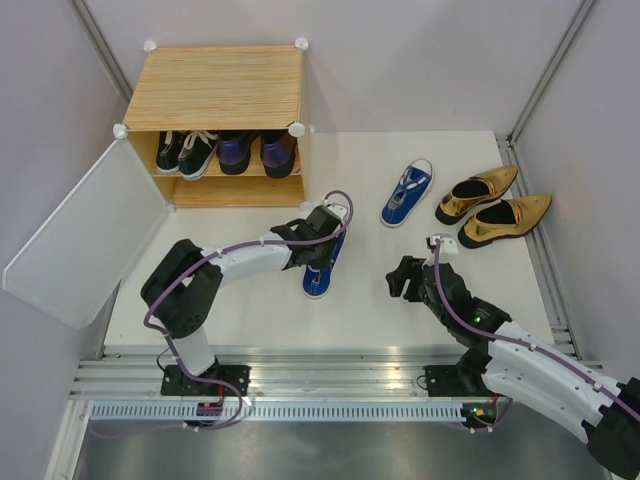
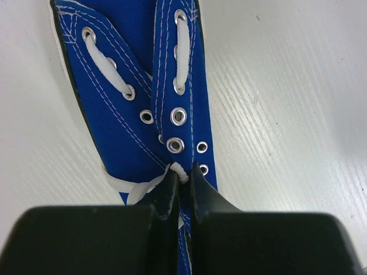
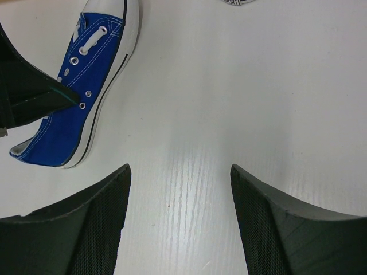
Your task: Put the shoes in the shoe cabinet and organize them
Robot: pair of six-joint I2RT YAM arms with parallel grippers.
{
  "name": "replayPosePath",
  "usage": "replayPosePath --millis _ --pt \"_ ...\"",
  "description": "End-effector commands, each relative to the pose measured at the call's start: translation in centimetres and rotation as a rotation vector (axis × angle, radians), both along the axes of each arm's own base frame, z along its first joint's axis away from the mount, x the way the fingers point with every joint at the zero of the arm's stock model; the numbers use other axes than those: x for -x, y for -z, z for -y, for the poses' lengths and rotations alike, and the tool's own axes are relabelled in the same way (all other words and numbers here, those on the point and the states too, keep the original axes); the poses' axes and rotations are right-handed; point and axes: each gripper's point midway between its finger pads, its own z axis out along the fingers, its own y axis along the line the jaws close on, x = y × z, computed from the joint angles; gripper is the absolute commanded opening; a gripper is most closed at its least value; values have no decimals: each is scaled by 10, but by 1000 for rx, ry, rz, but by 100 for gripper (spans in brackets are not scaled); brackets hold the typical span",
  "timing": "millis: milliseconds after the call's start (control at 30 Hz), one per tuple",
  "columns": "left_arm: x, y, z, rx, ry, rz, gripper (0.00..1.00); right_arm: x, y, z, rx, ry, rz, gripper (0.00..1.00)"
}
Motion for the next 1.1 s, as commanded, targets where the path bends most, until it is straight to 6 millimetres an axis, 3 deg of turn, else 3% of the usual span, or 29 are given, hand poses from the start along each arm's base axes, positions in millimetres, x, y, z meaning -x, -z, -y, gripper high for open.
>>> replayPosePath --millis 0,233,367,433,600,833,933,1067 --pt "-4 12 -11 -52 -12 22 2 -2 -3 3 -2 18 17 75" --pt "-8 -23 -40 -89 -72 116 2 -2 -5 4 -6 20 23 74" --pt "-10 -64 -69 -94 -164 214 2 -3 -7 4 -11 22 27 74" --pt "-6 -73 -81 -93 -198 228 2 -2 -6 4 -10 19 26 75" --pt "-1 -118 -115 -81 -272 304 2 -2 -7 3 -14 16 27 75" --pt "3 -138 -177 -218 -355 323 2 -2 -9 5 -21 24 39 74" --pt "3 -140 -192 -248 -345 307 2 -1 -12 5 -31 22 46 74" --pt "-8 -150 -222 -292 -399 323 2 0 -12 6 -38 22 54 74"
